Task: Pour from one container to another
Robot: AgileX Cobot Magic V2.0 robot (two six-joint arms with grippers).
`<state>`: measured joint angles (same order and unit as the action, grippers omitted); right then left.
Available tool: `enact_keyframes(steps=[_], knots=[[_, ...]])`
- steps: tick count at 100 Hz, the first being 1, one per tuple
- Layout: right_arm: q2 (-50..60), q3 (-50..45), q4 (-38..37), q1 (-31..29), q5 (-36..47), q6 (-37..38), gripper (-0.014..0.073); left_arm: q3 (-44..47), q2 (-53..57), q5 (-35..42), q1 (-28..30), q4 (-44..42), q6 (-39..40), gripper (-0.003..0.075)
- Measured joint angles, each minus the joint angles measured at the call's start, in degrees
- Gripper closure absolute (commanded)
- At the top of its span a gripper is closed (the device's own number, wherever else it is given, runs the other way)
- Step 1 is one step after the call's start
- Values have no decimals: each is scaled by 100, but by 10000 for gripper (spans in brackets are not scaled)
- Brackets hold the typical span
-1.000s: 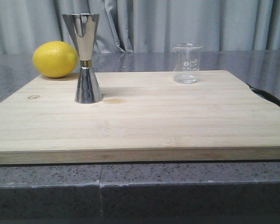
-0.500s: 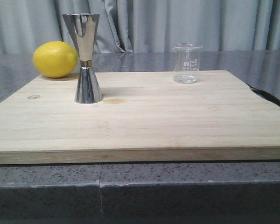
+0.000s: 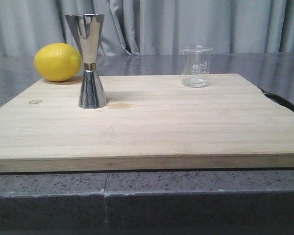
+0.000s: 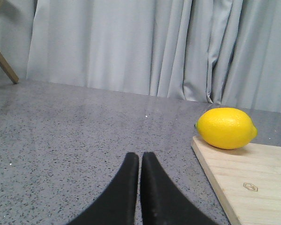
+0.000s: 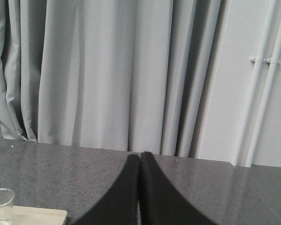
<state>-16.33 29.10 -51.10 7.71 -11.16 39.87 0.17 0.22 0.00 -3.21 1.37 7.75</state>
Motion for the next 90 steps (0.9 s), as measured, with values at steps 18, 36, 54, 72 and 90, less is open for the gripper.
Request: enact_keyframes(steps=[18, 36, 54, 72, 90], knots=[[0, 0, 0, 0, 0, 0, 666, 0, 0, 0, 0, 0, 0, 739], [0, 0, 334, 0, -23, -156, 666, 0, 0, 0, 0, 0, 0, 739], [186, -196, 2181, 0, -319, -2045, 666, 0, 0, 0, 0, 0, 0, 739], [847, -1034, 3481, -86, -305, -3092, 666, 0, 0, 0, 0, 0, 0, 739], [1597, -1964, 4142, -584, -180, -3208, 666, 0, 0, 0, 0, 0, 0, 739]])
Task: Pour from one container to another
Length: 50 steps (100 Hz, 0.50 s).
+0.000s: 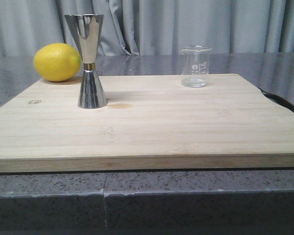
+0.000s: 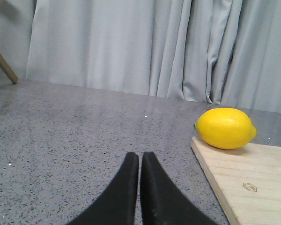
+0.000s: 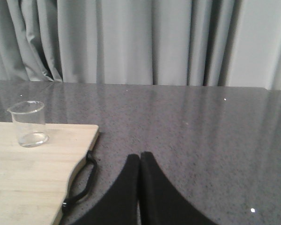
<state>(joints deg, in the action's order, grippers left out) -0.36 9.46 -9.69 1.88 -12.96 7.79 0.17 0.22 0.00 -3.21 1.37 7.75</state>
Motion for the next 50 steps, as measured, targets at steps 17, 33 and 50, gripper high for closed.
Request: enact_keyframes(steps=[17, 33, 50], knots=[[91, -451, 238, -329, 111, 0, 666, 0, 0, 0, 0, 0, 0, 739], [91, -754, 385, -342, 307, 0, 666, 0, 0, 0, 0, 0, 0, 739], [91, -1044, 422, -341, 541, -10, 666, 0, 0, 0, 0, 0, 0, 739]])
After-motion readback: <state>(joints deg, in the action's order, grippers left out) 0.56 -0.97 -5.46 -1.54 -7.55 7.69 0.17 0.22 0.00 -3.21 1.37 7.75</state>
